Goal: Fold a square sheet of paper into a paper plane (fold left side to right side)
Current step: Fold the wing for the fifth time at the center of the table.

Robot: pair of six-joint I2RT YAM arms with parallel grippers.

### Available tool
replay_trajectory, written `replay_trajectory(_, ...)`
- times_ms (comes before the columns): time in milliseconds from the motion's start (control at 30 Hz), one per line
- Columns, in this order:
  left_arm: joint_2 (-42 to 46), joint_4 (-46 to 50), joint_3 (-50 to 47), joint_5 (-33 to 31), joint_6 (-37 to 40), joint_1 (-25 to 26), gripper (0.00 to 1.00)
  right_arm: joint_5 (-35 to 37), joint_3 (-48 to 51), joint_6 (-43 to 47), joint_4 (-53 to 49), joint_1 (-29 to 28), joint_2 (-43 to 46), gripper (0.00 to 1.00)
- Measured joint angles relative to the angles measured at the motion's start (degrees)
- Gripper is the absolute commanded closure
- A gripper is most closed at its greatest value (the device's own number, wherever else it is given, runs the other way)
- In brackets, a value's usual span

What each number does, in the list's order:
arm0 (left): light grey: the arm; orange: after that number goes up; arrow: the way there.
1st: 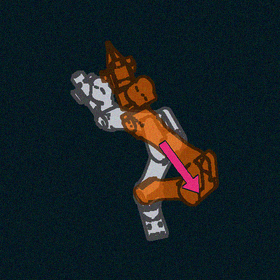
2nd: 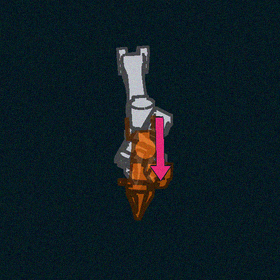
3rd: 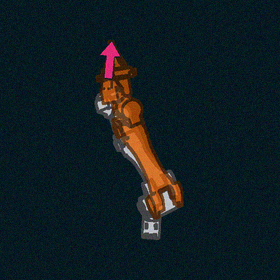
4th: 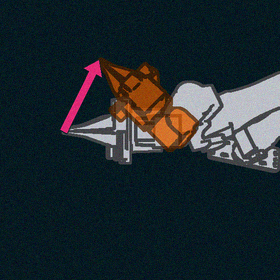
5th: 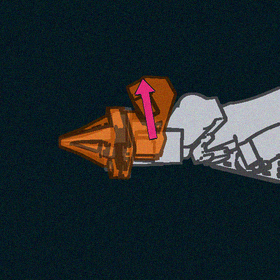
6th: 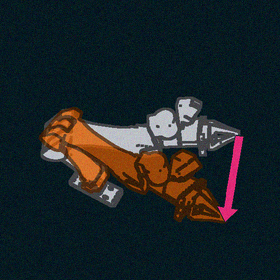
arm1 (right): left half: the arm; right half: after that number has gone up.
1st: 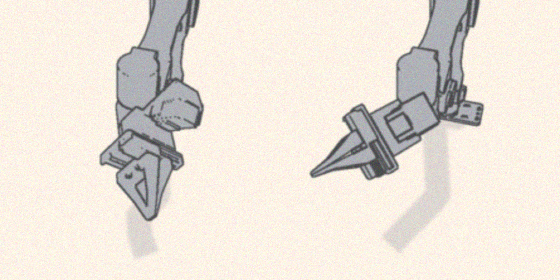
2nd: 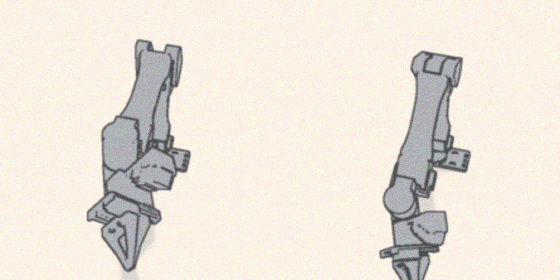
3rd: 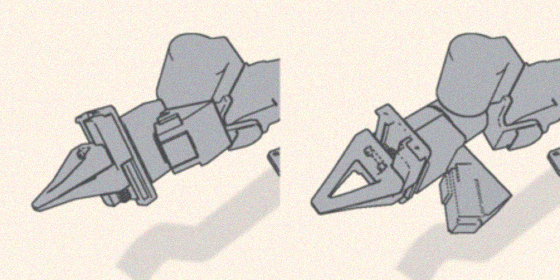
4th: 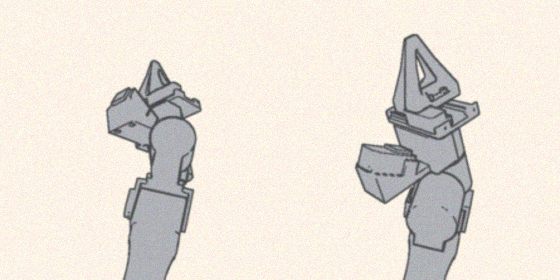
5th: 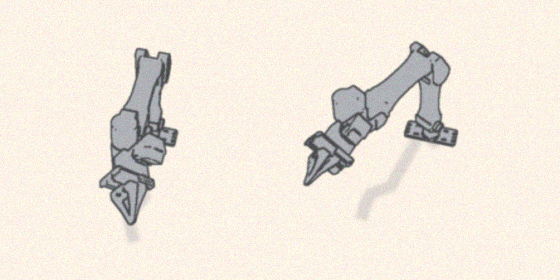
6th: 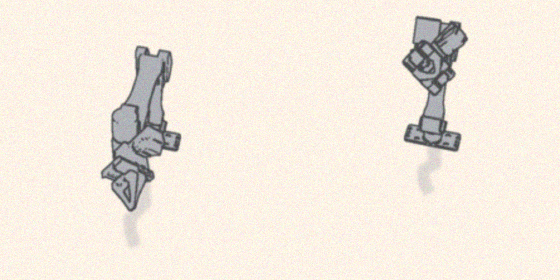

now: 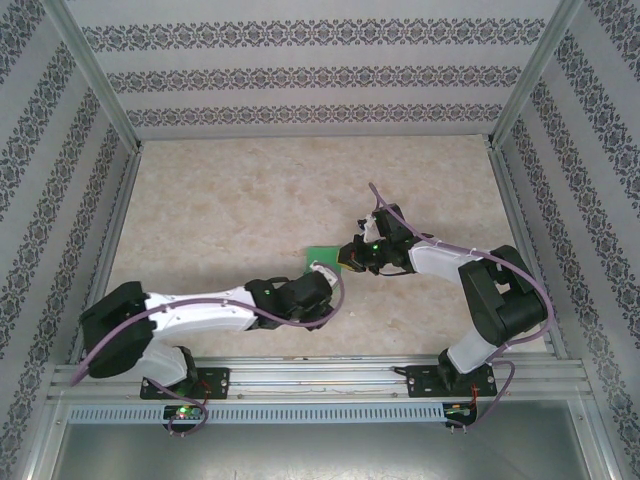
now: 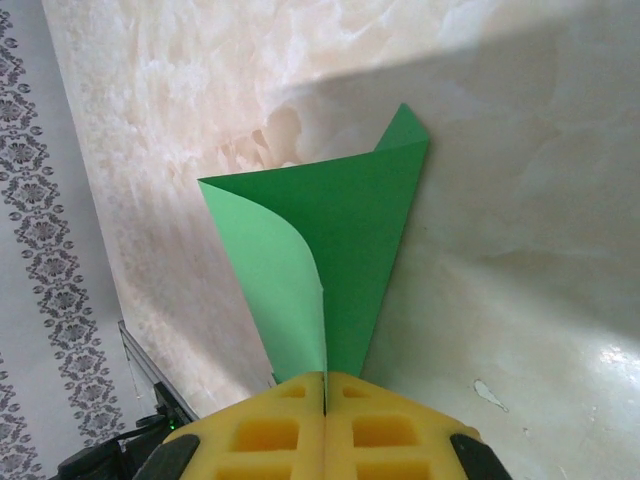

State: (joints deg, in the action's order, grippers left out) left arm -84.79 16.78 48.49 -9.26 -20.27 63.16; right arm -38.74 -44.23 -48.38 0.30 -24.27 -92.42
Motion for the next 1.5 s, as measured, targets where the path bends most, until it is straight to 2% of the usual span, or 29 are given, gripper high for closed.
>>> replay_trajectory(333, -12.7, 3.7, 9.9, -8.4, 2.7, 2.7, 0.37, 0.2, -1.1, -1.0, -0.2, -0.4, -1.1, 1.00)
replay_trajectory(900, -17.2, 8.5, 11.8, -16.0, 2.9, 2.8, 0.43, 0.2, -1.2, -1.2, -0.2, -1.0, -2.7, 1.00)
replay_trajectory(1267, -17.8, 9.7, 11.9, -17.6, 2.0, 2.8, 0.61, 0.3, -1.2, -1.2, -0.1, -1.0, -3.1, 1.00)
replay_trajectory(1500, -18.2, 9.7, 11.9, -17.8, 1.7, 2.8, 0.76, 0.4, -1.2, -1.2, -0.2, -1.0, -4.2, 1.00)
